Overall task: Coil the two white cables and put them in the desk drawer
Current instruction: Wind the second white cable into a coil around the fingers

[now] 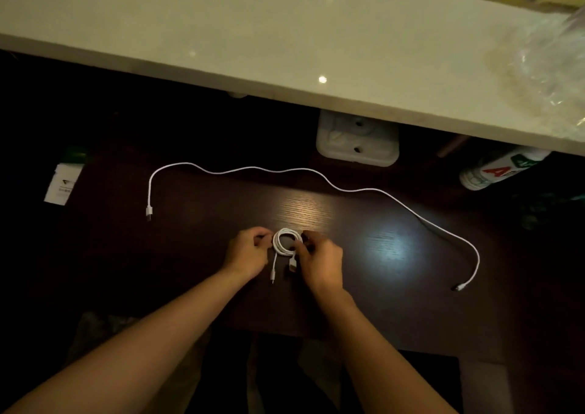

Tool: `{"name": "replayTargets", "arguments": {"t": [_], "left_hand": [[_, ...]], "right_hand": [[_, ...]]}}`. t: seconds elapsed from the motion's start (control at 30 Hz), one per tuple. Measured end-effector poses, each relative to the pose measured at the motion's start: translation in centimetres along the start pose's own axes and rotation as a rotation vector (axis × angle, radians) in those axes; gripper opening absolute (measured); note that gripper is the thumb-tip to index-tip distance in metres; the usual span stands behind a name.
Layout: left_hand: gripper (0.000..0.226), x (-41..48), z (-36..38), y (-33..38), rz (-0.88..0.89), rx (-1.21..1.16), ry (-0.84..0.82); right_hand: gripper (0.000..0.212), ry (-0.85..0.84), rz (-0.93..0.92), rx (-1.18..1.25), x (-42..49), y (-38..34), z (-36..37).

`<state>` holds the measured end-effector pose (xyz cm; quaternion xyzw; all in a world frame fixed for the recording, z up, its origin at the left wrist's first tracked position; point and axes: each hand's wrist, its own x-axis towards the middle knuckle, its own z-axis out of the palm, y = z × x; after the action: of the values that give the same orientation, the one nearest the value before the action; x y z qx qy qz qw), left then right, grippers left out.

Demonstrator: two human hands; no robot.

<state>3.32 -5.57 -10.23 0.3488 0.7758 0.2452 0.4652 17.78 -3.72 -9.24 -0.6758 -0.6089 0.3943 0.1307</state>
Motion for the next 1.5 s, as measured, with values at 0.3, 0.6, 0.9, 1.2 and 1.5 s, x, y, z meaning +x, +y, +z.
{"name": "replayTargets", "arguments": {"t": [0.3,0.6,0.9,1.2,1.5], "left_hand": [[0.016,2.1,-10.9,3.6,0.110,0.225,-0.075],[0.017,6.1,-22.5,1.2,0.116,0.380,0.173],[0.028,9.5,-24.5,-5.3,0.016,0.477,0.121],[0.018,9.4,-24.7,-5.7,0.067,0.573,0.038],[0.030,5.3,-25.7,1.7,-0.099,-0.439,-0.397]], "right_hand": [[0.031,-0.033,0.014,-0.142,2.6,-6.3,-4.3],[0.027,-0.283,-0.298,-0.310,6.2,-18.2,4.1],[0.038,-0.357,-0.520,-0.422,8.2,-22.9,15.1],[0.032,-0.227,-0.522,-0.782,8.1,-22.1,17.1],[0.026,-0.227,-0.686,-0.308,6.0,-24.4,9.0]]}}
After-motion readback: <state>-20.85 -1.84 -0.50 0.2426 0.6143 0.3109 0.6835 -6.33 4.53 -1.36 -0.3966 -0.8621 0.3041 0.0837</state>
